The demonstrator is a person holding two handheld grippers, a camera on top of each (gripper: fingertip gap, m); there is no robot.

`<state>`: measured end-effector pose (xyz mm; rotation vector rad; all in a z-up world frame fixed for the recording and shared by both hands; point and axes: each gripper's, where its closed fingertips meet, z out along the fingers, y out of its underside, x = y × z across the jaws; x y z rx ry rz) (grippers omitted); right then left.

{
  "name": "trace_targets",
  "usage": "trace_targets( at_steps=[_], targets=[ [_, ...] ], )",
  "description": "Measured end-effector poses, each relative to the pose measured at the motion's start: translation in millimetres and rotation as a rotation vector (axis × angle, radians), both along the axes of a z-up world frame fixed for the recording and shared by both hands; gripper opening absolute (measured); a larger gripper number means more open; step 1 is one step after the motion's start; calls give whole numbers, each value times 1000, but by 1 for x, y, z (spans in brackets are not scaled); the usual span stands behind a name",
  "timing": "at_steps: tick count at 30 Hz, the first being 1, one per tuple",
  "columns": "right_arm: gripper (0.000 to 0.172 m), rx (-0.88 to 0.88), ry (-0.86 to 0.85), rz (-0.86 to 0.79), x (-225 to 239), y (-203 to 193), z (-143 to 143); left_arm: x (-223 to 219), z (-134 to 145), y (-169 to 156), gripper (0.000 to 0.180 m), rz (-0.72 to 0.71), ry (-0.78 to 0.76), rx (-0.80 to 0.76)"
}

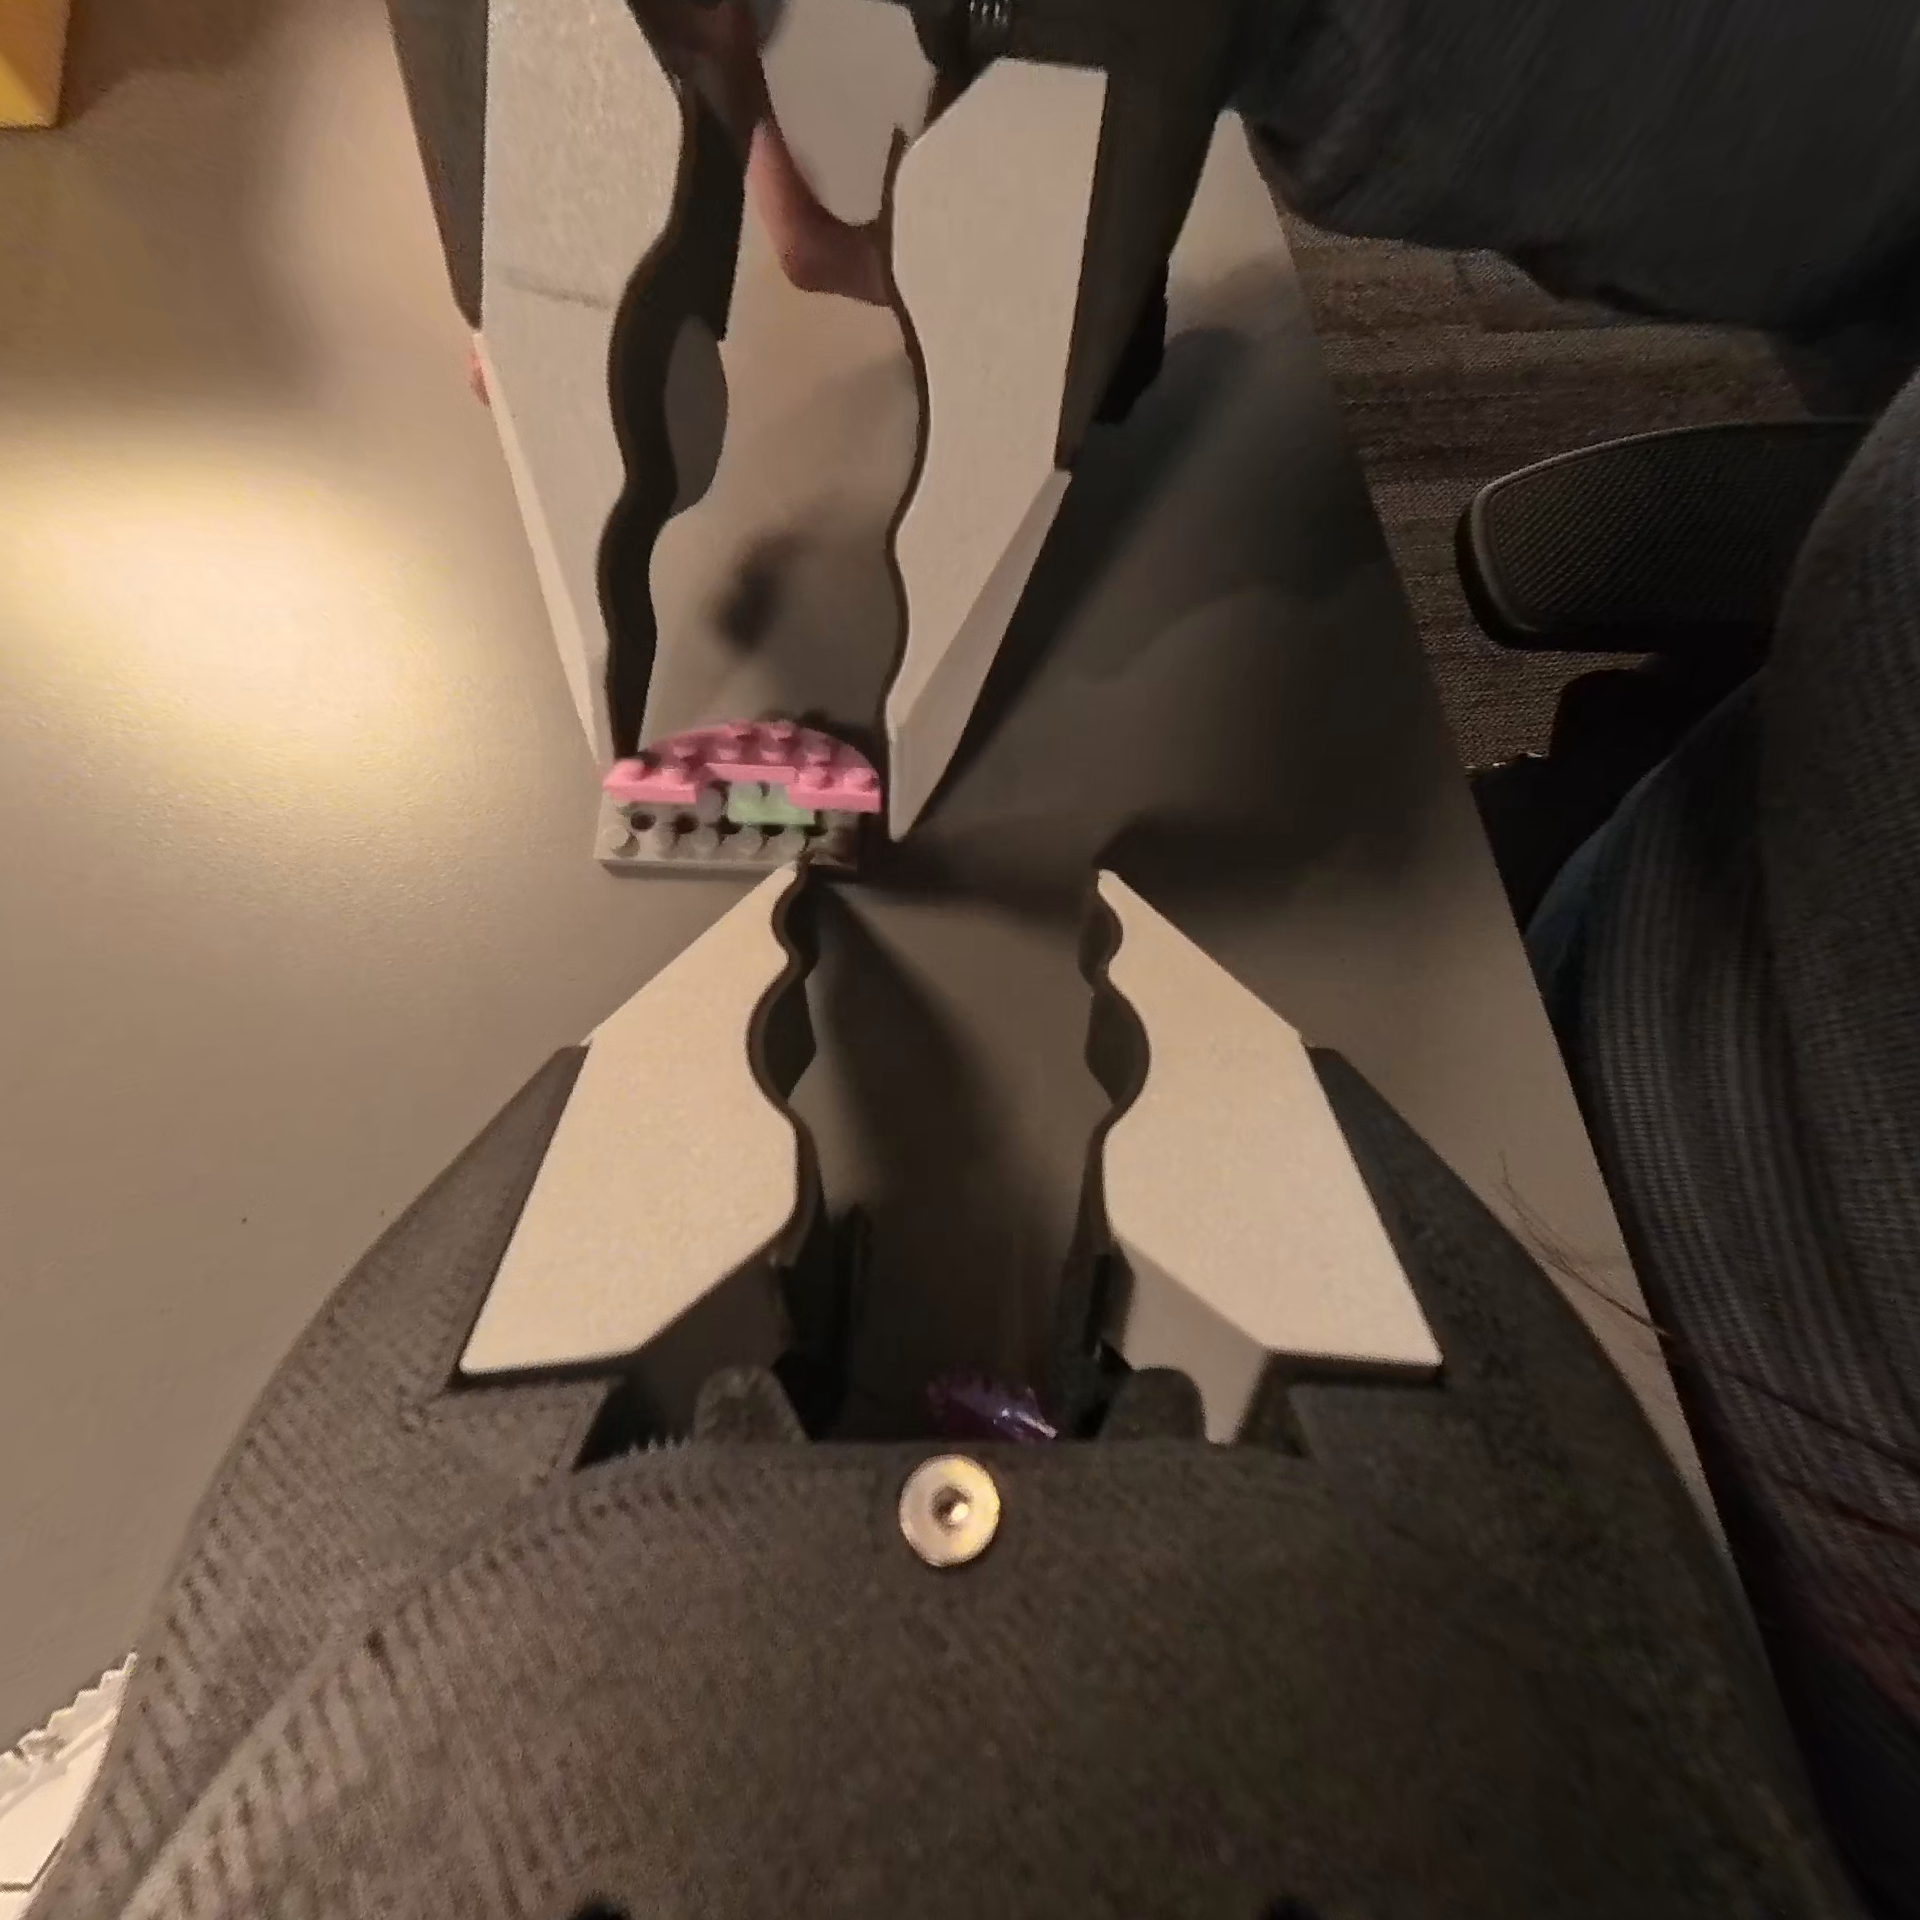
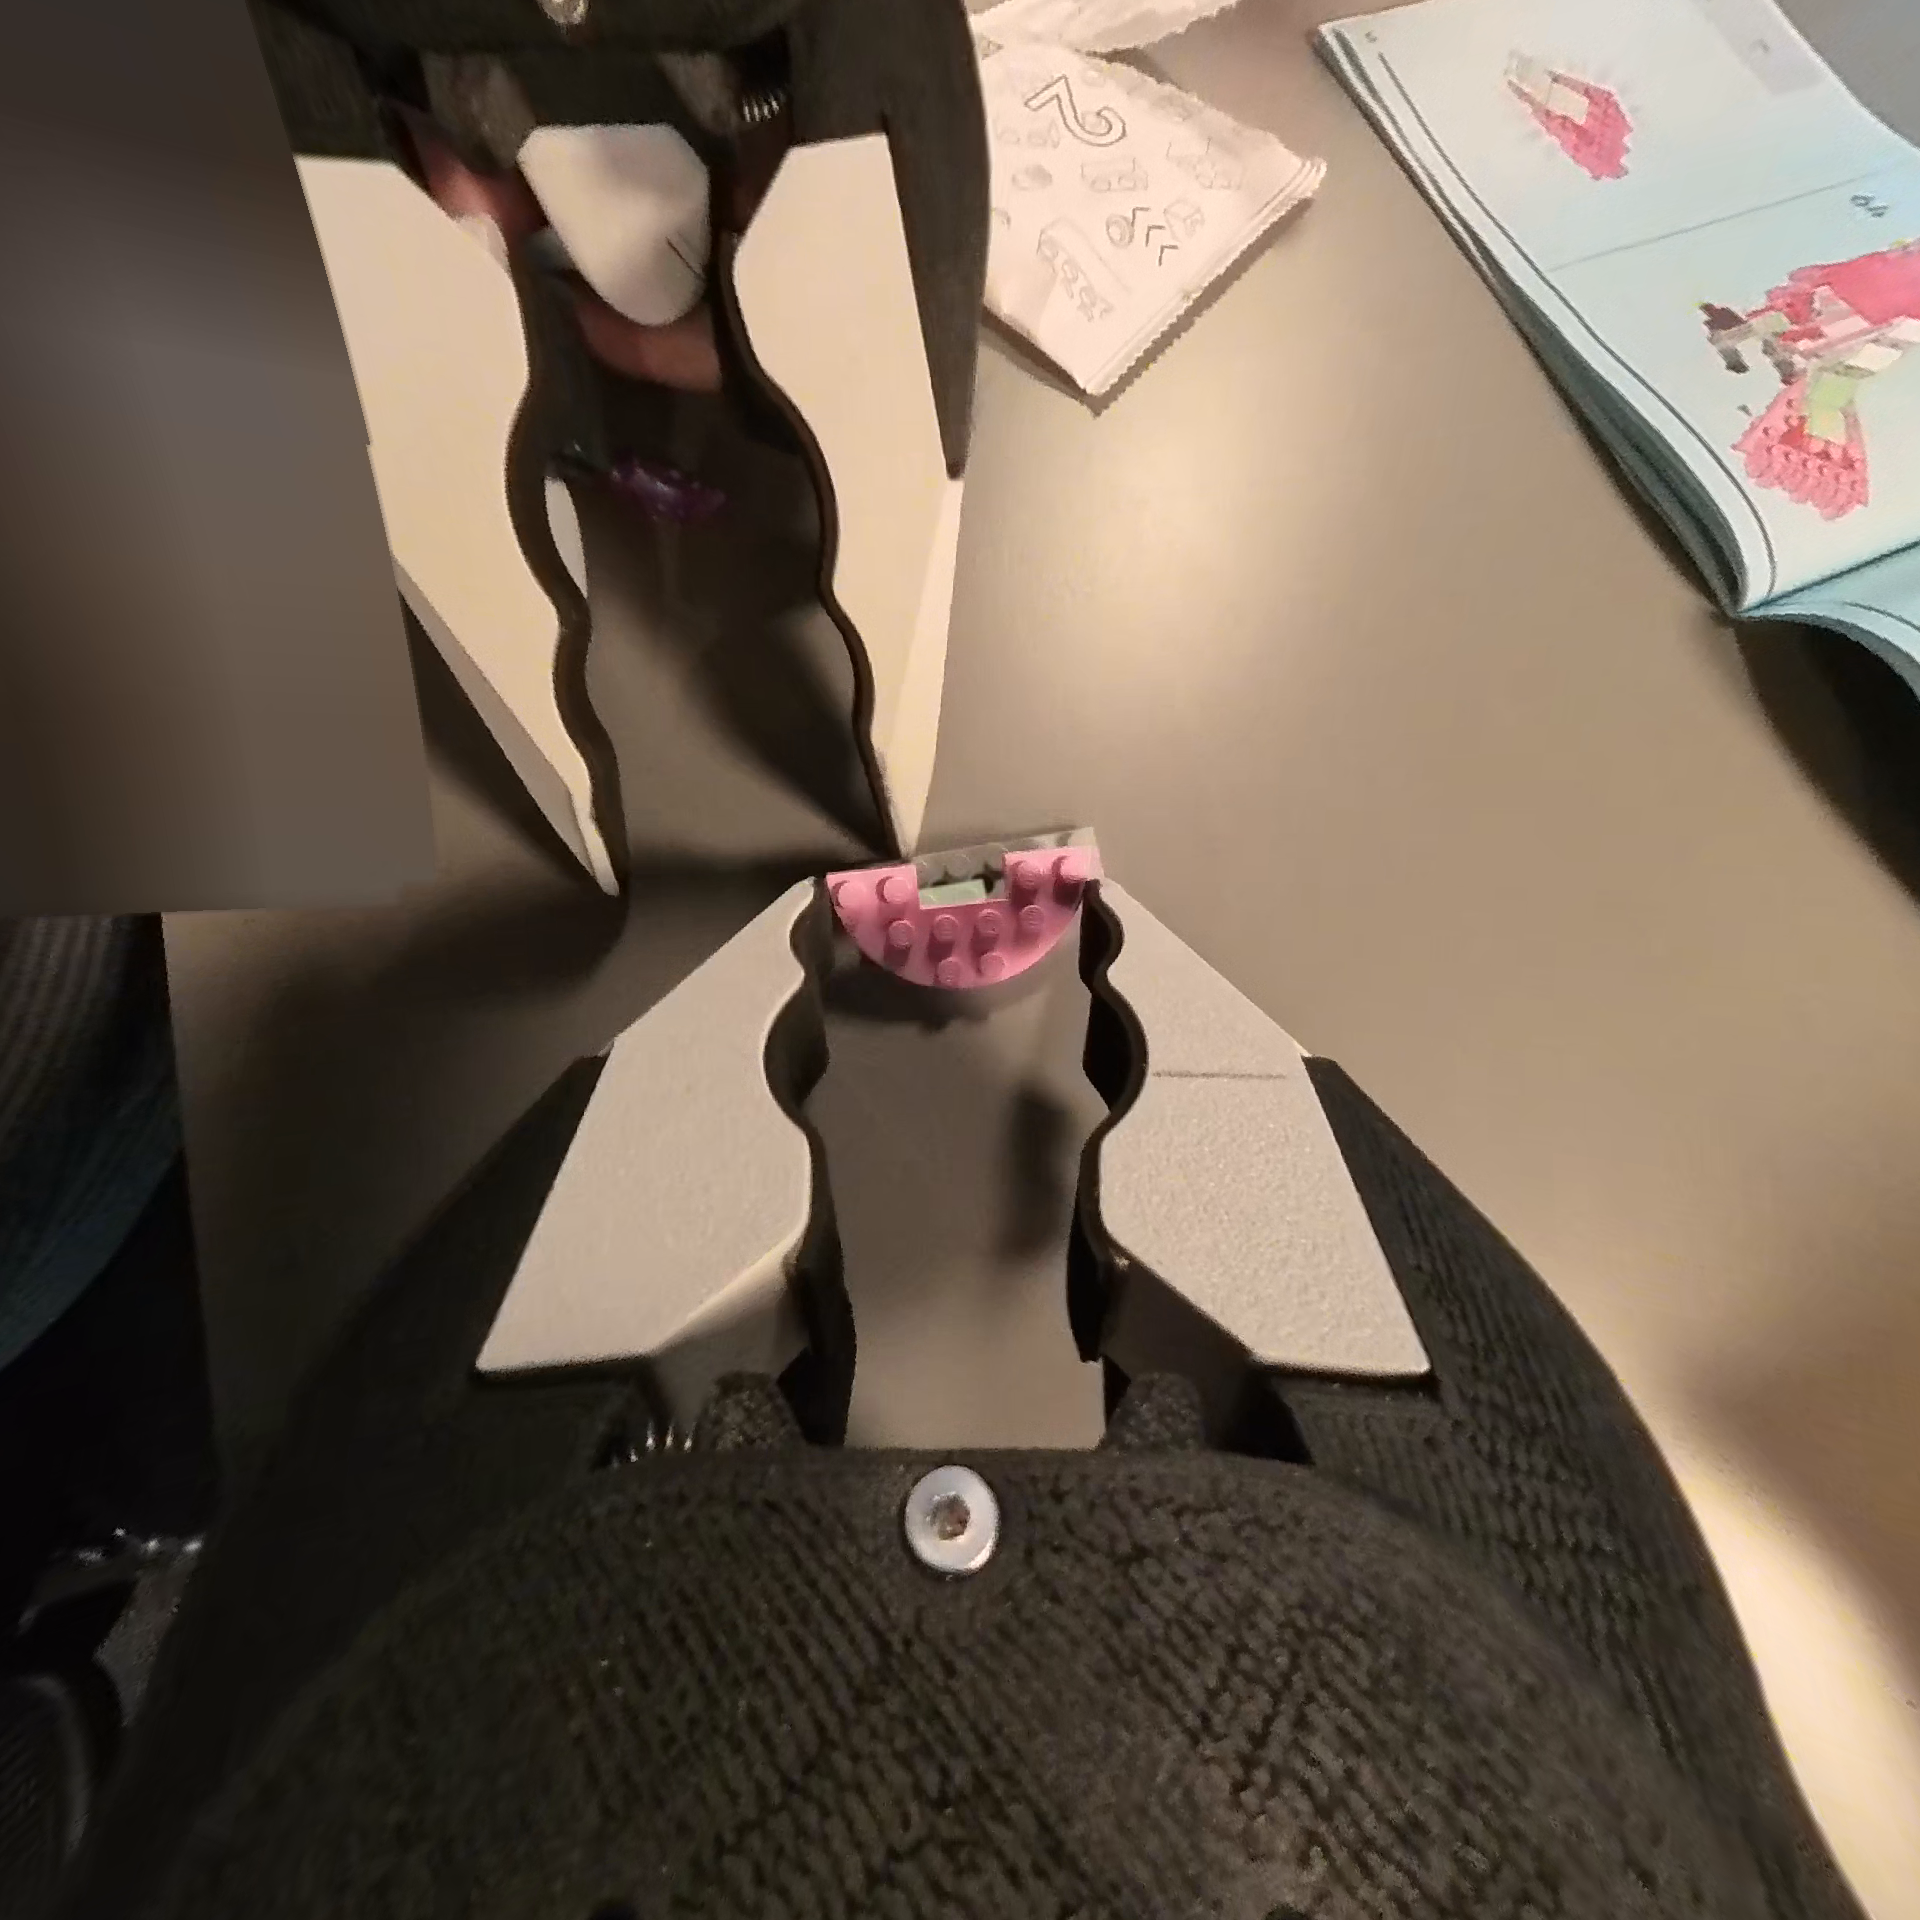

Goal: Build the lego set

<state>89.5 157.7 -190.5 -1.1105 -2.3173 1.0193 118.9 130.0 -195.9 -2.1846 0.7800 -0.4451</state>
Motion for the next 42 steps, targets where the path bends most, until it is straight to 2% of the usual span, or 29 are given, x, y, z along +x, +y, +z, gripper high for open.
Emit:
trace_targets(
  at_steps=[20, 25, 30, 33, 37, 42],
  targets=[
    [65, -20, -14, 77, -1, 2, -1, -2, 1, -1, 50, 4, 1, 3],
    [65, -70, -1, 46, 8, 11, 5, -24, 0, 17, 71, 117, 81, 57],
    [65, -94, -14, 49, 16, 10, 4, -23, -1, 30, 70, 93, 66, 33],
    [64, -104, -13, 47, 15, 10, 4, -23, -2, 33, 64, 79, 55, 18],
    [52, -110, -59, -1, 10, 13, -1, -25, -1, 35, 49, 94, 53, 14],
    [37, -135, -96, -58, 6, 14, -1, -25, -2, 35, 49, 105, 59, 14]
  ],
)
